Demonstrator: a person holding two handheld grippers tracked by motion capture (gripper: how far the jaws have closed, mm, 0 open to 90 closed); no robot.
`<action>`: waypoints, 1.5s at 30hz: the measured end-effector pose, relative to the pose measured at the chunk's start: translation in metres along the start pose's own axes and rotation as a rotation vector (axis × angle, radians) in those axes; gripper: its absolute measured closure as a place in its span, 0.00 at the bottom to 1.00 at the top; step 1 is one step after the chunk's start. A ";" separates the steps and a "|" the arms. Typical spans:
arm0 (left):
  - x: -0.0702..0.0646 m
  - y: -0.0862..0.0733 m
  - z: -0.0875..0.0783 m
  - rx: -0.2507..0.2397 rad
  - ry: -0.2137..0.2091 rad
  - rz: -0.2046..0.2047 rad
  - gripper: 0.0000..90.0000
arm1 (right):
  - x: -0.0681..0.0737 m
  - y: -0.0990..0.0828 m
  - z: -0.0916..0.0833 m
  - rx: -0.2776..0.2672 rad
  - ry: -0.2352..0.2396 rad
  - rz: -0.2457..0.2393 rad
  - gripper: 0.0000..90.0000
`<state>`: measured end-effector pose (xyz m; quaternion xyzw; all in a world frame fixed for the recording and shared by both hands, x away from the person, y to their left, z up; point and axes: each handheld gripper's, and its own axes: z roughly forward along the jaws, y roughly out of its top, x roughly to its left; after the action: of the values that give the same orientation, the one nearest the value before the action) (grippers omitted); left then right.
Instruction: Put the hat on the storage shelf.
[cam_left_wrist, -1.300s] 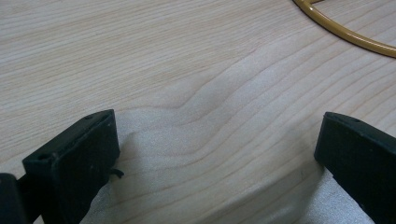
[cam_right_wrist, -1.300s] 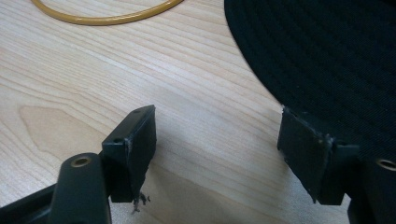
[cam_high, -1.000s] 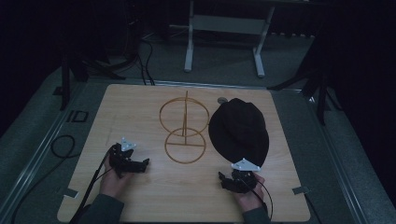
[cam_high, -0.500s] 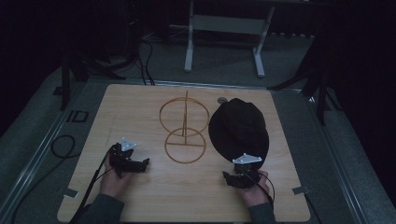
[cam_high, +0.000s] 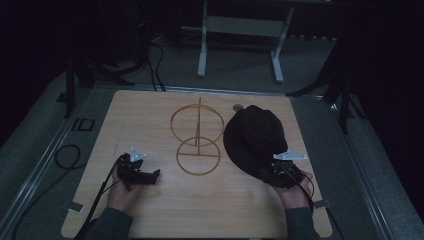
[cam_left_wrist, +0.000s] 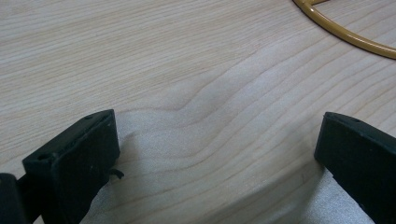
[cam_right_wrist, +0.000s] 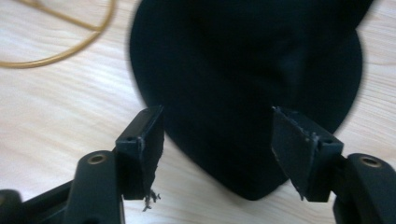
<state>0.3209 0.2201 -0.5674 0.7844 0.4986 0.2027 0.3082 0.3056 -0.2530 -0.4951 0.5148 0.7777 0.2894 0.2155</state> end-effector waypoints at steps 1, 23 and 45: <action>0.000 0.000 0.000 0.000 0.000 0.000 0.00 | 0.000 0.000 0.000 0.000 0.000 0.000 0.37; 0.000 0.000 0.000 -0.002 0.001 -0.001 0.00 | -0.038 0.038 0.041 0.231 0.039 0.013 0.45; 0.000 0.000 0.000 -0.002 0.000 -0.001 0.00 | -0.042 0.061 0.034 0.276 0.045 -0.071 0.88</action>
<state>0.3211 0.2200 -0.5675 0.7839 0.4989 0.2030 0.3089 0.3845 -0.2661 -0.4781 0.5052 0.8324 0.1835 0.1350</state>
